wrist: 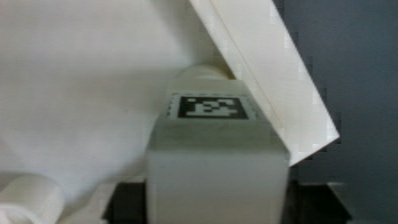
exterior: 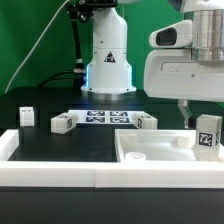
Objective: Assemble one leg
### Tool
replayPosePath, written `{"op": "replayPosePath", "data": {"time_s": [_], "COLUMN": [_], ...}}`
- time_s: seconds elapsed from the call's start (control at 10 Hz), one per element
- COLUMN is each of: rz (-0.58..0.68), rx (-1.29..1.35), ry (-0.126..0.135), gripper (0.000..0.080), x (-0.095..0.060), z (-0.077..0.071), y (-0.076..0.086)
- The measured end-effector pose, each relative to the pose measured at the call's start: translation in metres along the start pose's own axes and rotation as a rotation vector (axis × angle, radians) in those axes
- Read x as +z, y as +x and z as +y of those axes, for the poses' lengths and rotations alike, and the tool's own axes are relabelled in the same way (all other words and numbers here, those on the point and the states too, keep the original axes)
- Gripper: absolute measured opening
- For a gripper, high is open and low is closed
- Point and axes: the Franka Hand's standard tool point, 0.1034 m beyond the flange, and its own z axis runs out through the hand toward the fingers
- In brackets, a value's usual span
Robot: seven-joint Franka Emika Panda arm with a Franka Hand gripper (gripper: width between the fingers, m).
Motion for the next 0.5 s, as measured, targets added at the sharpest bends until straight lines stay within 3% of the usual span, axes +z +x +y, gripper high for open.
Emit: {"op": "replayPosePath", "data": {"time_s": [0.1, 0.5], "rz": [0.001, -0.004], "rx": [0.000, 0.120], "ry": [-0.001, 0.006], "gripper": [0.0291, 0.0291], "x": [-0.0002, 0.0005], "z": [0.0008, 0.0040], "y": [0.0008, 0.0025]}}
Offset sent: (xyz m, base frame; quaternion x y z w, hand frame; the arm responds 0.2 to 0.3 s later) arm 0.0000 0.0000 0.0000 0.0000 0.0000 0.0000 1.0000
